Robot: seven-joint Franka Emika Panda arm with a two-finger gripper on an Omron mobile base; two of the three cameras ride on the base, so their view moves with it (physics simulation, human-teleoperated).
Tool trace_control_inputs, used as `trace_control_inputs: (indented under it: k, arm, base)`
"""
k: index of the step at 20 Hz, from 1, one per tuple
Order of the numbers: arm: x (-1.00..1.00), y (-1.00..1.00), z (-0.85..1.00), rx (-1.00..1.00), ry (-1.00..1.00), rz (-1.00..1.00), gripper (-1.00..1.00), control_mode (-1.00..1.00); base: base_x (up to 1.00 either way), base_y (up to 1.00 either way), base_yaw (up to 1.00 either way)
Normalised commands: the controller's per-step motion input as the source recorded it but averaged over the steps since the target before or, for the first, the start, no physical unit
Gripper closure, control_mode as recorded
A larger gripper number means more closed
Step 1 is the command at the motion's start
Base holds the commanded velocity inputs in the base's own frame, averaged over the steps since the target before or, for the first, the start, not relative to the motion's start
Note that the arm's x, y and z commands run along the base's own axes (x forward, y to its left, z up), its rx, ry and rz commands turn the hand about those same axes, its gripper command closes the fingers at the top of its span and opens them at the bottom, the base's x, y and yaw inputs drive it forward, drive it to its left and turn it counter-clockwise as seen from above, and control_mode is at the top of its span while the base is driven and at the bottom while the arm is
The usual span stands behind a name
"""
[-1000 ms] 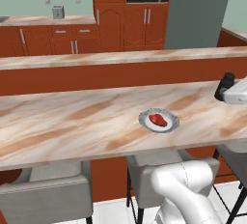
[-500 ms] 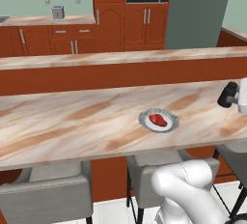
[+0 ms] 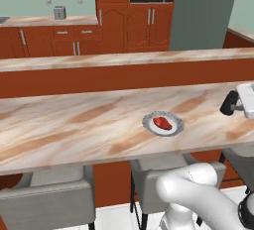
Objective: Retrieve the shaker from the cabinet and place it next the steak on a plate on the dining table.
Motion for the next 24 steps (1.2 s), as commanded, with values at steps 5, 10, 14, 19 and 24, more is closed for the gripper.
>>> trace_control_inputs:
  k: [5,10,14,19,24]
  arm:
    - [0.34,0.0,-0.34,0.0,0.0,0.0,1.0,-1.0]
    - [0.38,0.0,-0.37,0.0,0.0,0.0,1.0,-1.0]
    - [0.38,0.0,-0.33,0.0,0.0,0.0,1.0,-1.0]
    - [0.26,-0.05,-0.21,-0.02,0.01,0.02,1.0,-1.0]
    - [0.21,0.0,-0.33,-0.09,0.02,0.0,1.0,-1.0]
  base:
    - [0.0,0.0,0.0]
    - [0.0,0.0,0.0]
    - [0.0,0.0,0.0]
    - [0.0,0.0,0.0]
    - [0.0,0.0,0.0]
